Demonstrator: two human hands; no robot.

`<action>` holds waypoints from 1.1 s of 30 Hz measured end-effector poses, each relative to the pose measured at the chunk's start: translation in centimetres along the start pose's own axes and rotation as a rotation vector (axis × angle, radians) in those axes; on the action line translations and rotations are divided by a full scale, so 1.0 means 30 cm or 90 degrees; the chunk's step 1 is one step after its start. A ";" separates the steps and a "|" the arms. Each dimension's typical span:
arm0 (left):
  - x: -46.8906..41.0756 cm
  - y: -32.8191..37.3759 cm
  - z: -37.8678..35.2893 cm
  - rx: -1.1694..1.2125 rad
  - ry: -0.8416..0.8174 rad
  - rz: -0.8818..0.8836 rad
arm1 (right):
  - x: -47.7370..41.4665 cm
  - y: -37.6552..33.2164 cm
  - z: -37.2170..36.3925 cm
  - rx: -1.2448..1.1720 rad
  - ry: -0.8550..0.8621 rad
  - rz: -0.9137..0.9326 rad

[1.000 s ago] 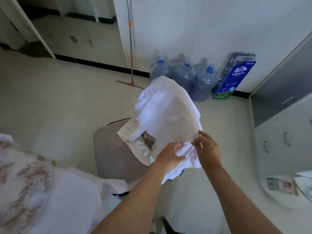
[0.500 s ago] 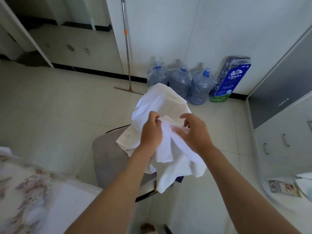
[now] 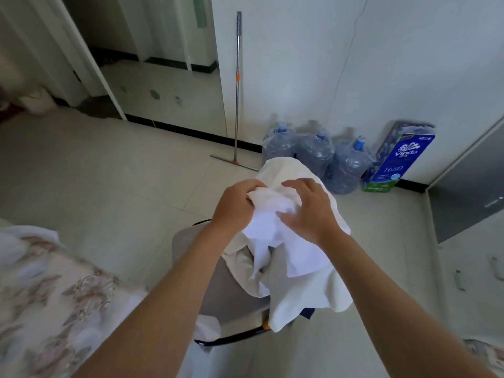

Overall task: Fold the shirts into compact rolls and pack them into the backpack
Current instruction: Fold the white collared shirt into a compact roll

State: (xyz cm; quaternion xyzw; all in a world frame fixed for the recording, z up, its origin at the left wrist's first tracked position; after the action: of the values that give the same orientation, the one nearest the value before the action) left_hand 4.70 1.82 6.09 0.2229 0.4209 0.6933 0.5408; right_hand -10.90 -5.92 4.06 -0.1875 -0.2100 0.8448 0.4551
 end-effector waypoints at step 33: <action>2.256 -0.972 1.497 -0.219 0.083 0.745 | 0.900 -1.974 -1.031 0.043 -0.410 0.409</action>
State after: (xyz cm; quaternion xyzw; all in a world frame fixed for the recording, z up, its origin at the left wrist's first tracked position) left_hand 34.05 82.43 -3.30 0.2837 0.1428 0.9455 0.0721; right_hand 31.76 52.13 5.74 0.0437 -0.2443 0.9648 0.0873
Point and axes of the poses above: each hand's wrist, its own x-axis away from the middle knuckle, its own z-axis out of the back of the hand, y = z × x, the point moved 9 cm from there along -x, towards the middle knuckle, and after that the axes turned 3 degrees about -z, right-handed, at the moved point
